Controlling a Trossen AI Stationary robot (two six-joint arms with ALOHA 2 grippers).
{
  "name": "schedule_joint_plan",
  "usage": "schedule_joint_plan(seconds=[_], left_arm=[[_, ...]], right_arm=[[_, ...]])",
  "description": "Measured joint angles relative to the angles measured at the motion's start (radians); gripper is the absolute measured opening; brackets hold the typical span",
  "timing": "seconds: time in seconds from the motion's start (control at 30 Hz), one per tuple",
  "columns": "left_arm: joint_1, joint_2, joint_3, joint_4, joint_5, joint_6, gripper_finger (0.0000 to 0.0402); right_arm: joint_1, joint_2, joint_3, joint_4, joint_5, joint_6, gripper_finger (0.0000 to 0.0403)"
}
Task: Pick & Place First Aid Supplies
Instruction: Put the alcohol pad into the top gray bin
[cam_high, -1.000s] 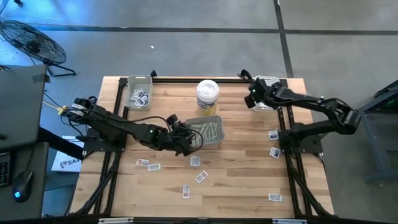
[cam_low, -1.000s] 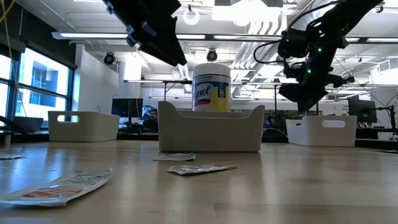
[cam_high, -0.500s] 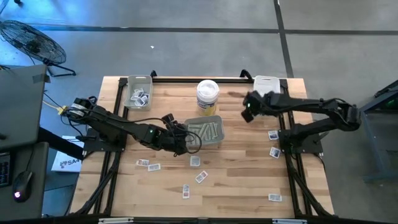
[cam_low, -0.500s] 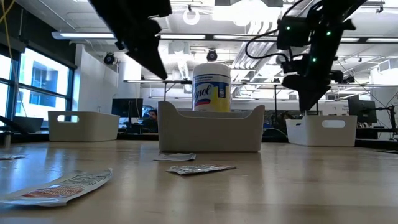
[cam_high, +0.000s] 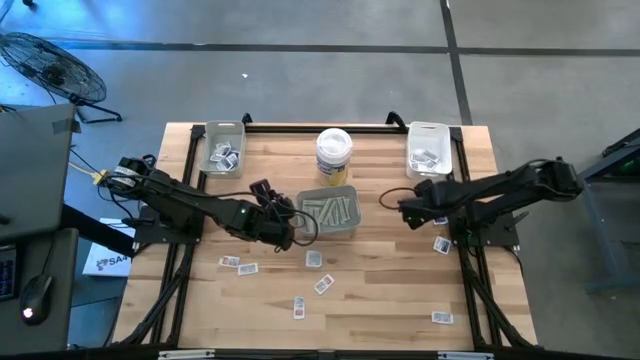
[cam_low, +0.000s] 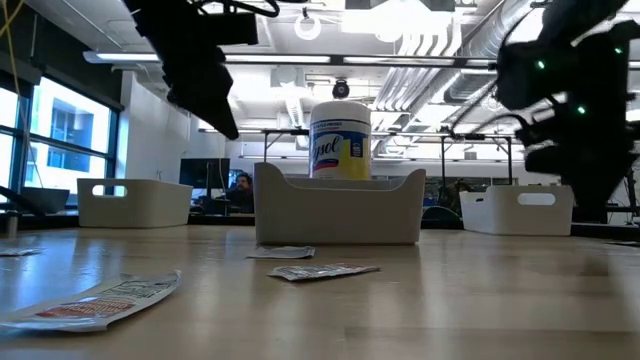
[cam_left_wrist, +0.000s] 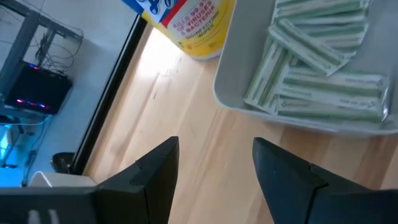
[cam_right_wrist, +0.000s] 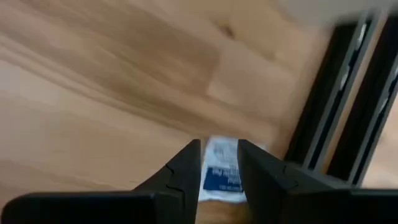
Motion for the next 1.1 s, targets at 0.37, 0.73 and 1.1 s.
schedule_joint_plan(seconds=[0.37, 0.73, 1.1], left_arm=[[0.000, -0.062, -0.225, 0.035, 0.038, -0.045, 0.0200], [0.001, -0.374, -0.441, 0.192, 0.038, -0.022, 0.0200], [0.001, -0.462, -0.527, 0.364, 0.107, 0.107, 0.0200]], right_arm=[[-0.087, 0.006, -0.025, 0.042, -0.071, -0.084, 0.0099], [-0.247, 0.070, -0.025, 0.035, -0.149, -0.181, 0.0099], [-0.359, 0.120, -0.031, 0.070, -0.154, -0.244, 0.0098]])
